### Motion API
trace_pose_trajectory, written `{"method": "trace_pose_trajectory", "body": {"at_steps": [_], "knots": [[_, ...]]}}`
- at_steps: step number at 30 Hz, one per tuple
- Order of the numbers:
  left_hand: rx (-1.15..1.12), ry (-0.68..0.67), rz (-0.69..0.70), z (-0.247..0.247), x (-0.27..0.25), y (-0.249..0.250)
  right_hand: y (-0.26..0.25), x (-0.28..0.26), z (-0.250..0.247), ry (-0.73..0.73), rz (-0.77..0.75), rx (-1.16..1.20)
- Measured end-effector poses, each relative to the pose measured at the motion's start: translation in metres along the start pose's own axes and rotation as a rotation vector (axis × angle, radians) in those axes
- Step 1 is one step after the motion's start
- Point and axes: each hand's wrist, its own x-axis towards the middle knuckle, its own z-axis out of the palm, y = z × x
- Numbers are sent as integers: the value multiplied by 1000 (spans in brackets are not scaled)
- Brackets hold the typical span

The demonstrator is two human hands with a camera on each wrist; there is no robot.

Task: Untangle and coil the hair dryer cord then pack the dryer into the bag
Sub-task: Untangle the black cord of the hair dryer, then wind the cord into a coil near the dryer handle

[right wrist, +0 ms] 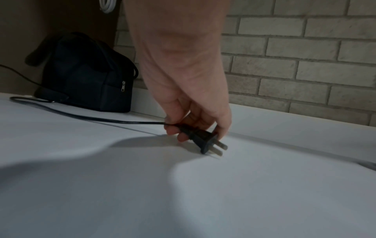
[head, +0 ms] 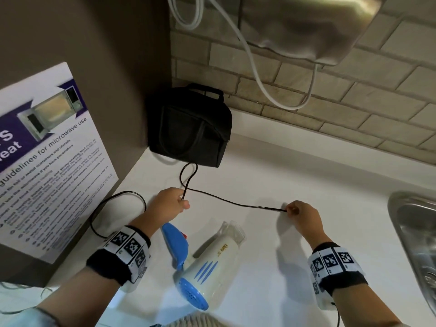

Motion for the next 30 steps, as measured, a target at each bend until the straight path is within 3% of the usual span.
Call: {"method": "trace_pose_trajectory", "body": {"at_steps": [4,7,11,14,17,22,24,30], "knots": [[129,47,47,1,-3,1,0,0,5,0,-2,-1],[86,113,91,-2,-14,4,-4,-1,4,34,-26,-27],[-15,323,220,-16,-47,9,-14,-13,-2,152,-120,39],[1,352,266,-26,-79,10,-26,-30,-4,169,-207,118],[193,215,212,-26,-111,8,-49,-55,-3,141,-288,186],[448,-139,7,0,-132,-13,-89,-95,5,11,-442,223],[410,-124,-50,14,-131,-22,-103,-108,7,-42,-509,242],[285,100,-164,32,-103,-26,-138,-135,16,-183,-671,229]]}}
